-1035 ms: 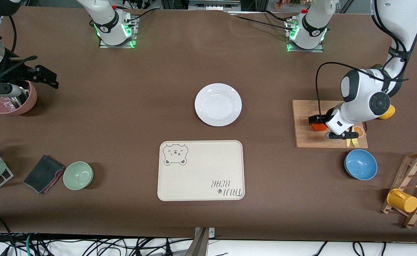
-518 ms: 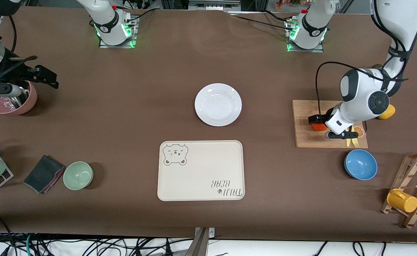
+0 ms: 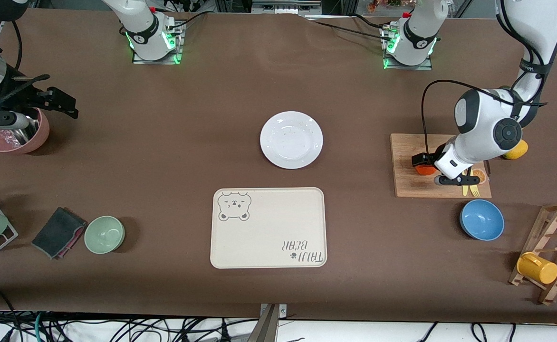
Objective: Place orange and plate with both arms
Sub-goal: 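Close the left gripper around the orange and lift it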
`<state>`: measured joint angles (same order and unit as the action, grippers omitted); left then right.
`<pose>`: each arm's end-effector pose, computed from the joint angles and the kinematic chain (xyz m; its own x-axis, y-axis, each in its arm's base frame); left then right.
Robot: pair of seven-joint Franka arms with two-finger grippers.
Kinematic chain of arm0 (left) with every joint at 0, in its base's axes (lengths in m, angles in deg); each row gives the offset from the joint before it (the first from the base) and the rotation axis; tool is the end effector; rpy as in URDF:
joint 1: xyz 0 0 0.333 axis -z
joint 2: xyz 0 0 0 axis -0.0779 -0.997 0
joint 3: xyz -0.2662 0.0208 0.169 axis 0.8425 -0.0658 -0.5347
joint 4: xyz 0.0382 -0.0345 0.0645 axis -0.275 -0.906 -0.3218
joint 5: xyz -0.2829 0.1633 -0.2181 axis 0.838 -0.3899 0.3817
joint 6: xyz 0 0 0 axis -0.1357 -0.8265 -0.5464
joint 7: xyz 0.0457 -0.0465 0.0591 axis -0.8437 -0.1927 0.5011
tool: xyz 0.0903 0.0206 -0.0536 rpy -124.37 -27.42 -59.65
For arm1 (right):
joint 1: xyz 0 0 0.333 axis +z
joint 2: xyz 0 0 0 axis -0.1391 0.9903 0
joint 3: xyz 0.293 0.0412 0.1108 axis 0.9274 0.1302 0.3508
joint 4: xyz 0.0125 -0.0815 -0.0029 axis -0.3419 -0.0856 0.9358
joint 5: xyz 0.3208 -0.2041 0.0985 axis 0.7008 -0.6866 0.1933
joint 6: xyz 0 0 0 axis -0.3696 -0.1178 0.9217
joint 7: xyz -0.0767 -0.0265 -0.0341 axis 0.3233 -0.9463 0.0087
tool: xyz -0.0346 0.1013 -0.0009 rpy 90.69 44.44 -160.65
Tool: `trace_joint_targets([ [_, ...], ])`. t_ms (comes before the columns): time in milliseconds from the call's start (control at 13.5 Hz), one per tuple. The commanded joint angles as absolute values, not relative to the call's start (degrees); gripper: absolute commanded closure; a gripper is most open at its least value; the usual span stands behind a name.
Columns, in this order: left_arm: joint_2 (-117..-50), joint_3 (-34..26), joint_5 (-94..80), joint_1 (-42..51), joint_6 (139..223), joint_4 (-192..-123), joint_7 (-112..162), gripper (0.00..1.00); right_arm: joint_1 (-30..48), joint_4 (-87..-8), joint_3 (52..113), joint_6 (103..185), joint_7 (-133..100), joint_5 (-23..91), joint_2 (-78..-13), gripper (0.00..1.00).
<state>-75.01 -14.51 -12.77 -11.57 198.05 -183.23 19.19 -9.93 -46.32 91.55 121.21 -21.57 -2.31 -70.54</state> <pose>0.5447 -0.0086 0.2393 0.9892 0.0332 -0.1429 0.0439 -0.9964 0.0726 0.5480 0.0175 0.5776 0.9974 0.0310 -0.0647 0.0309 -0.9995 -0.0031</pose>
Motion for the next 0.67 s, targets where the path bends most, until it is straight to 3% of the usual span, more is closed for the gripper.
trace_joint_targets([
  [0,-73.7,-14.2,-15.1,-12.5,197.2,-183.8,19.7,0.0,-10.5,-45.7,92.0,120.5,-21.5,-1.4,-70.3,0.0],
  [518,-77.6,-14.3,-14.9,-12.5,199.5,-183.9,20.3,0.0,-10.5,-45.7,92.0,120.5,-21.5,-1.5,-70.4,0.0],
  [592,-77.9,-14.3,-14.8,-12.5,199.5,-183.8,20.4,0.04,-10.5,-45.7,92.0,120.5,-21.5,-1.4,-70.3,0.0],
])
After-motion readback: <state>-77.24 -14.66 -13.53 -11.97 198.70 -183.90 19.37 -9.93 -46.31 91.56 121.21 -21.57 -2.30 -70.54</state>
